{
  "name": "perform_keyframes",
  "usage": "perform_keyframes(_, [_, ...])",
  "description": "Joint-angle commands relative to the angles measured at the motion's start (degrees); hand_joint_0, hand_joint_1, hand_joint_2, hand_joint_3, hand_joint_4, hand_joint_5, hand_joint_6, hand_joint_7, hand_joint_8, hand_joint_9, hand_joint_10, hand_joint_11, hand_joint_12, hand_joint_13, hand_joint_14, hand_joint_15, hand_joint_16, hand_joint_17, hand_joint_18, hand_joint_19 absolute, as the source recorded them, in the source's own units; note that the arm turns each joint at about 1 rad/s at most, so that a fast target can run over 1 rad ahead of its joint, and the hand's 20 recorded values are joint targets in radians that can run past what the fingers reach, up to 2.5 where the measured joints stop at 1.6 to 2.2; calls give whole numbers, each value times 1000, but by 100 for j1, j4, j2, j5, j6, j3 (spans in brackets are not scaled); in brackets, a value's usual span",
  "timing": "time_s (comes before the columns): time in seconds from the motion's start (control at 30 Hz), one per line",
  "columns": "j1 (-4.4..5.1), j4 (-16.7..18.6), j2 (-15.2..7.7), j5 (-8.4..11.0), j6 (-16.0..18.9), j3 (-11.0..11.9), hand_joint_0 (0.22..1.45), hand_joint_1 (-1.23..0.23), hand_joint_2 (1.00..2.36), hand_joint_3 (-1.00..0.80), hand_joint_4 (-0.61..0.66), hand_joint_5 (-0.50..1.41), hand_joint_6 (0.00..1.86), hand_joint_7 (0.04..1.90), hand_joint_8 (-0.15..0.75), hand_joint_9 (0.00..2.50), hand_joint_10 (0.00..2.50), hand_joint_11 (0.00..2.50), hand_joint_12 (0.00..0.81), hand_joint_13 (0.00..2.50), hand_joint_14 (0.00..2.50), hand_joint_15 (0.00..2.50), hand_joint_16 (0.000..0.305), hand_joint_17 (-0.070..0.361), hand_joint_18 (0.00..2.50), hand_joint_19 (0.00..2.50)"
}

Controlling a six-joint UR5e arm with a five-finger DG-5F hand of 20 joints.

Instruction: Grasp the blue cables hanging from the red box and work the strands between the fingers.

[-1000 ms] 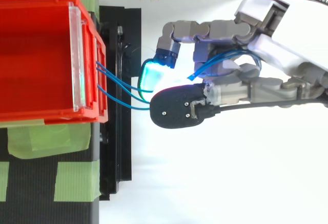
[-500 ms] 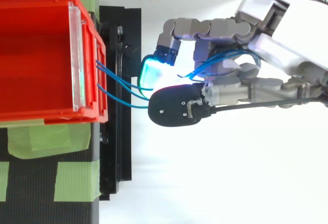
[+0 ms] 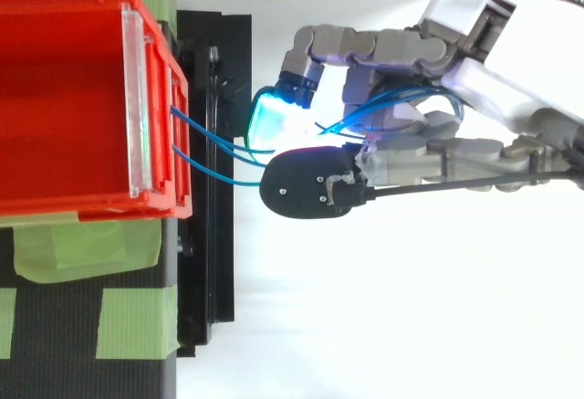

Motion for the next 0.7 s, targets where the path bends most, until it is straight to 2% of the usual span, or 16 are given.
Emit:
perform_keyframes(0.0, [-8, -4, 1, 3, 0, 0, 1142, -779, 1023, -276, 227, 317, 66, 1409, 452, 314, 2500, 2500, 517, 690, 2500, 1687, 56, 126, 947, 642])
perform_keyframes(0.1, [-8, -4, 1, 3, 0, 0, 1193, -771, 1021, -187, 196, 316, 114, 1396, 447, 306, 2500, 2500, 517, 663, 2500, 1651, 56, 126, 832, 509])
perform_keyframes(0.23, [-16, -4, 1, -6, 18, 0, 1205, -769, 1019, -146, 183, 324, 142, 1382, 440, 303, 2500, 2500, 514, 640, 2500, 1654, 57, 128, 802, 498])
perform_keyframes(0.43, [-16, 4, 1, 3, 27, 0, 1107, -788, 1022, -88, 184, 325, 134, 1401, 439, 277, 2500, 2500, 515, 603, 2500, 1683, 57, 129, 927, 707])
perform_keyframes(0.5, [-16, 4, 1, 3, 27, 9, 1062, -783, 1020, 4, 170, 334, 161, 1387, 436, 268, 2500, 2500, 513, 579, 2500, 1682, 58, 130, 959, 772])
perform_keyframes(0.67, [-16, 4, 1, 3, 106, 0, 993, -767, 1011, 168, 186, 472, 3, 1416, 436, 277, 2500, 2500, 515, 577, 2500, 1612, 65, 147, 1001, 635])
